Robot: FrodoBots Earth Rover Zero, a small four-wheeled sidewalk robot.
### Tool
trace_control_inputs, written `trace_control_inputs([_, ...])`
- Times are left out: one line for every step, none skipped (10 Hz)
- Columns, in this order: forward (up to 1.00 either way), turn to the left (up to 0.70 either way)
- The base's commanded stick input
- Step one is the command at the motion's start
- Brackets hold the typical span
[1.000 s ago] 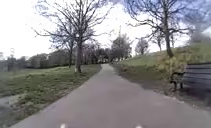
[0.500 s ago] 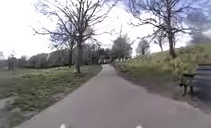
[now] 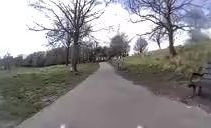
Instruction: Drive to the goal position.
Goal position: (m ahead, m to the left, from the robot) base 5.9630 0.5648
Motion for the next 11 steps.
trace_control_inputs([0.85,0.01])
trace_control_inputs([0.85,0.01])
trace_control_inputs([0.85,0.01])
trace_control_inputs([0.85,0.01])
trace_control_inputs([0.85,0.01])
trace_control_inputs([0.85,0.01])
trace_control_inputs([0.85,-0.01])
trace_control_inputs([0.85,-0.04])
trace_control_inputs([0.85,-0.23])
trace_control_inputs([0.85,-0.26])
trace_control_inputs([0.85,-0.27])
